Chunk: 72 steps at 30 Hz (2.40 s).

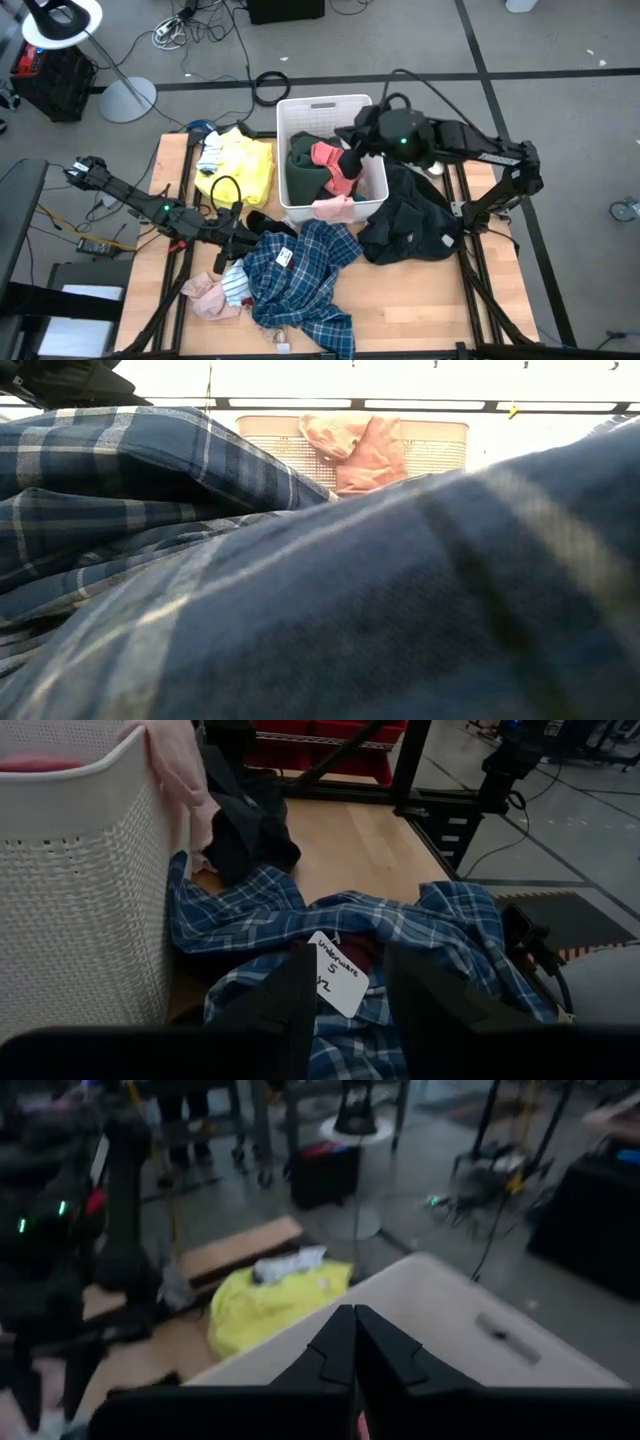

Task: Sort clothes
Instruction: Put the pink socks into the laundry bin

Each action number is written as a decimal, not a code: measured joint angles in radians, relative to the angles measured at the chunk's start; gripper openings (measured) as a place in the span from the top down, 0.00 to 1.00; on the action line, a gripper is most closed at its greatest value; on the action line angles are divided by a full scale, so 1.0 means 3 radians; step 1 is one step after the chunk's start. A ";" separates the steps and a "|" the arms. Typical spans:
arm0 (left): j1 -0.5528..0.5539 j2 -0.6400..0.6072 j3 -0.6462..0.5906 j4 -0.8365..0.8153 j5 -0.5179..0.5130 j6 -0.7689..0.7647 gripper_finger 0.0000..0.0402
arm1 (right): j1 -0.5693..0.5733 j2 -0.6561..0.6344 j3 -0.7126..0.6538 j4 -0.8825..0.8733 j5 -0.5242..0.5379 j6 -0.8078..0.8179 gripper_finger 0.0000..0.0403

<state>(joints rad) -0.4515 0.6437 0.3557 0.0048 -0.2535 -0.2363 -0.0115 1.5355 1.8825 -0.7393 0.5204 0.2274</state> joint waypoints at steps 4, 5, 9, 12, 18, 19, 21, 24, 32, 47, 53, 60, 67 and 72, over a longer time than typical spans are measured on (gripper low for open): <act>0.0000 0.0000 0.0000 0.0000 0.0000 -0.0005 0.69 | -0.0037 0.0001 -0.0212 -0.0070 -0.0129 0.0070 0.96; 0.0000 0.0000 0.0000 0.0000 0.0000 -0.0008 0.69 | -0.0037 0.0001 -0.0280 -0.0072 -0.0131 0.0101 0.96; 0.0000 0.0000 0.0000 0.0001 0.0000 -0.0011 0.69 | -0.0037 0.0002 -0.0516 -0.0118 -0.0157 0.0230 0.95; 0.0000 0.0000 0.0000 0.0000 0.0000 -0.0029 0.69 | -0.0031 0.0003 -0.0631 -0.0239 -0.0189 0.0338 0.94; 0.0000 0.0000 0.0000 0.0000 0.0000 -0.0096 0.69 | 0.0006 -0.0035 -0.0606 -0.0740 -0.0183 0.0601 0.90; 0.0000 0.0000 0.0000 0.0000 0.0000 -0.0099 0.69 | 0.0024 -0.0060 -0.0605 -0.0771 -0.0182 0.0640 0.89; 0.0000 0.0000 0.0000 0.0000 0.0000 -0.0099 0.69 | 0.0083 -0.0104 -0.0602 -0.0886 -0.0194 0.0722 0.87; 0.0000 0.0000 0.0000 -0.0001 0.0000 -0.0099 0.69 | 0.0209 -0.0151 -0.0602 -0.1064 -0.0223 0.0899 0.83; 0.0000 0.0000 0.0000 0.0008 0.0000 -0.0100 0.69 | 0.0744 -0.0169 -0.0642 -0.1473 -0.0235 0.1492 0.78; 0.0000 0.0000 0.0000 0.0024 0.0000 -0.0128 0.69 | 0.1272 -0.0162 -0.1981 -0.0517 -0.0182 0.2035 0.86; 0.0000 0.0000 0.0000 0.0022 0.0000 -0.0173 0.69 | 0.1278 -0.0161 -0.2515 0.0027 0.0101 0.1939 0.98; 0.0000 0.0000 0.0000 0.0021 0.0000 -0.0172 0.69 | 0.1280 -0.0157 -0.2967 0.0924 0.0482 0.1473 0.99; 0.0000 0.0000 0.0000 0.0020 -0.0001 -0.0174 0.69 | 0.1279 -0.0158 -0.3059 0.1563 0.0568 0.0844 1.00; 0.0000 0.0000 0.0000 0.0019 -0.0001 -0.0187 0.69 | 0.1378 -0.0157 -0.3059 0.1460 0.0544 0.0692 1.00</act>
<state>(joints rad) -0.4515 0.6437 0.3557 0.0105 -0.2539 -0.2924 0.4018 1.4883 0.9649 -0.3014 0.6837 0.4350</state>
